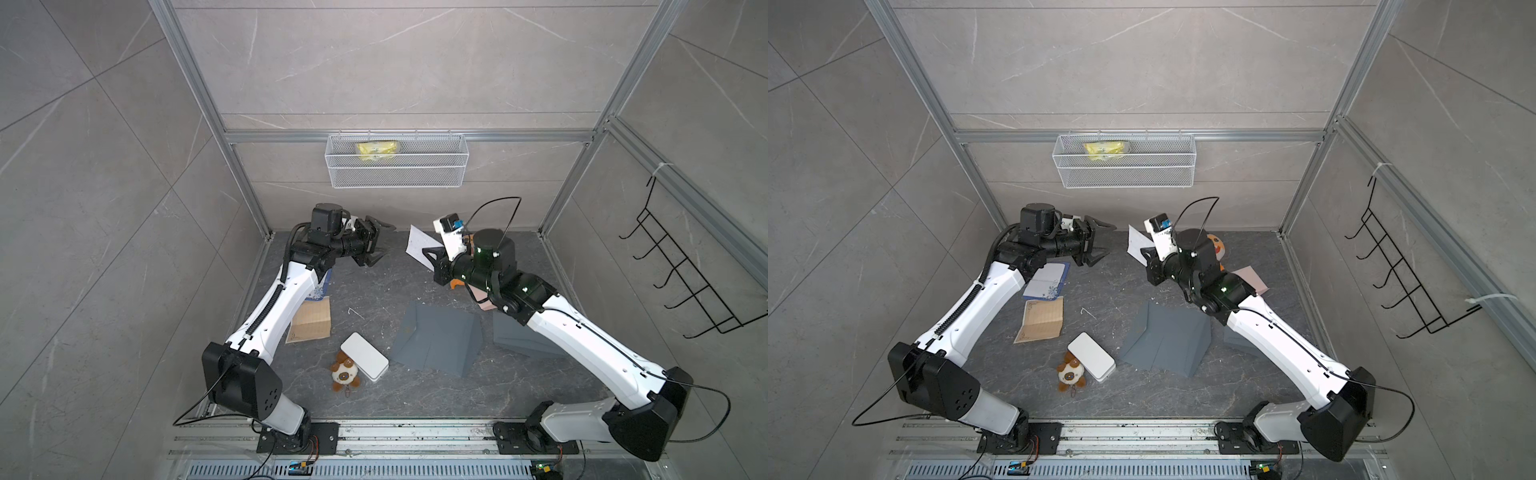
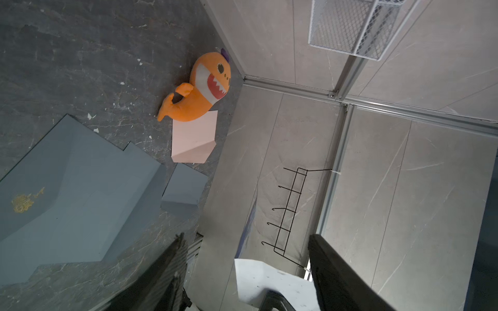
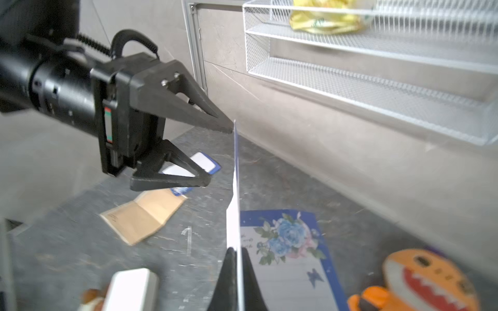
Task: Take the letter paper out of the envelope
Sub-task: Unfold the letter paper.
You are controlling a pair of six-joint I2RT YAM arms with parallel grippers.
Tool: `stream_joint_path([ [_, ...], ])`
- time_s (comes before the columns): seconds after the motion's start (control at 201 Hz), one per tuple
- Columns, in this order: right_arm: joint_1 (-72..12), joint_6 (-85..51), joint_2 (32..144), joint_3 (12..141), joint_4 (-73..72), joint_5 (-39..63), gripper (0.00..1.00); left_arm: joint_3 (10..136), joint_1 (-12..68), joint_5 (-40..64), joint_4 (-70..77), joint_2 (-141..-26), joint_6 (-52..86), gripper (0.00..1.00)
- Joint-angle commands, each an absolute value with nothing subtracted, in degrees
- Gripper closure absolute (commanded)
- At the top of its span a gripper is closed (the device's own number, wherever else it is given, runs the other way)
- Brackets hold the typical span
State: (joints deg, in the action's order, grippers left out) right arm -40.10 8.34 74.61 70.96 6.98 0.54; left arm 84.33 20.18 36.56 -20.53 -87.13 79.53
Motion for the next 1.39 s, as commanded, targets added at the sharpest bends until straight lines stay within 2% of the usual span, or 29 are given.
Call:
stream_joint_path([
  [0.0,-41.5,29.9,72.9,66.1,-5.4,-5.1,1.00,82.5,19.6,38.9,-20.6,-84.7,82.7,0.23],
  [0.239,-46.5,45.1,73.4,63.4,-6.9,-4.0,1.00,78.1,19.6,41.3,-16.5,-84.3,84.7,0.20],
  [0.547,-48.0,51.5,76.0,63.4,-7.3,-4.0,1.00,75.3,20.2,45.4,-11.4,-85.2,87.2,0.24],
  [0.717,-48.2,52.4,76.8,63.1,-7.6,-4.0,1.00,74.9,20.7,47.0,-8.0,-85.7,88.5,0.32],
  [1.005,-48.2,52.9,78.4,63.0,-9.3,-4.3,1.00,74.1,21.1,48.6,-6.2,-85.8,88.9,0.59],
  [1.388,-48.3,52.2,78.9,63.2,-10.6,-4.7,1.00,74.3,21.2,48.5,-6.5,-86.3,88.3,0.70],
])
